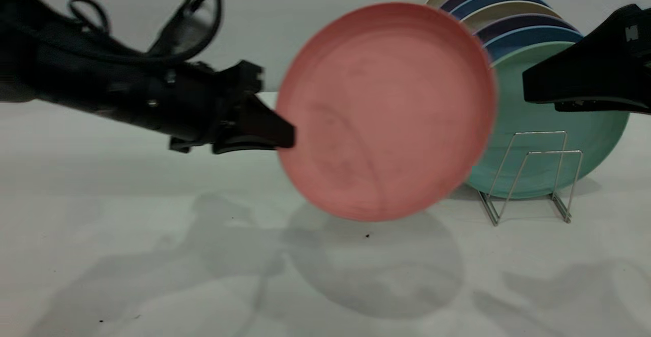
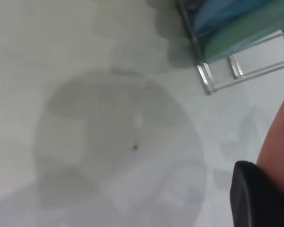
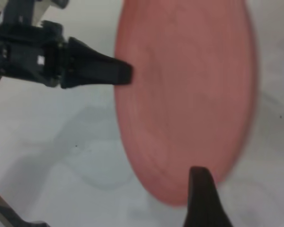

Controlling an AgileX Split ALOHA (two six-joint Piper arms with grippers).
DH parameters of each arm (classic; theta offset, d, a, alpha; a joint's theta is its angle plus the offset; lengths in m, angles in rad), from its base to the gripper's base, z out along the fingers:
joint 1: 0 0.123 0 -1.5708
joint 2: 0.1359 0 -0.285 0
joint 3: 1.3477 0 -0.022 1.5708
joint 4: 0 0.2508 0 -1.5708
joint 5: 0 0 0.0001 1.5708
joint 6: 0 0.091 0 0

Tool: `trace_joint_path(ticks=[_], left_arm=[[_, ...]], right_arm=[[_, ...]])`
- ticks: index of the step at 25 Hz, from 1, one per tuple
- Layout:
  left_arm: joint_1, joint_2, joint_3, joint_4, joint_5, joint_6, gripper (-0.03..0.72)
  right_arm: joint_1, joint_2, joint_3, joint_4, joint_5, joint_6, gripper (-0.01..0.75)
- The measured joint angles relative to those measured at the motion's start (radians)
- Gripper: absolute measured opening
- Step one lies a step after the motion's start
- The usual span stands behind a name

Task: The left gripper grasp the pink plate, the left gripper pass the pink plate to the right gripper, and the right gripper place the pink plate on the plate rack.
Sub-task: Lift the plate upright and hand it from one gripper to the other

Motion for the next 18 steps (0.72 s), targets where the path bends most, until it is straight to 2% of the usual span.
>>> trace_joint_path(ticks=[4, 9, 14, 18], left_arm=[[-0.049, 0.0, -0.01, 0.0, 0.0, -0.021, 0.016], [-0.088, 0.0, -0.01, 0.001, 0.0, -0.029, 0.016], [-0.113, 0.0, -0.01, 0.001, 0.007, -0.039, 0.016], [-0.12, 0.0, -0.01, 0.001, 0.028, -0.043, 0.016]], right_arm=[[0.0, 0.0, 0.0, 0.016, -0.011, -0.021, 0.484], [0.0, 0.001, 0.0, 0.049, -0.092, -0.046, 0.484], [0.0, 0.001, 0.0, 0.066, -0.095, -0.059, 0.484], [0.0, 0.001, 0.0, 0.067, -0.096, -0.06, 0.438]])
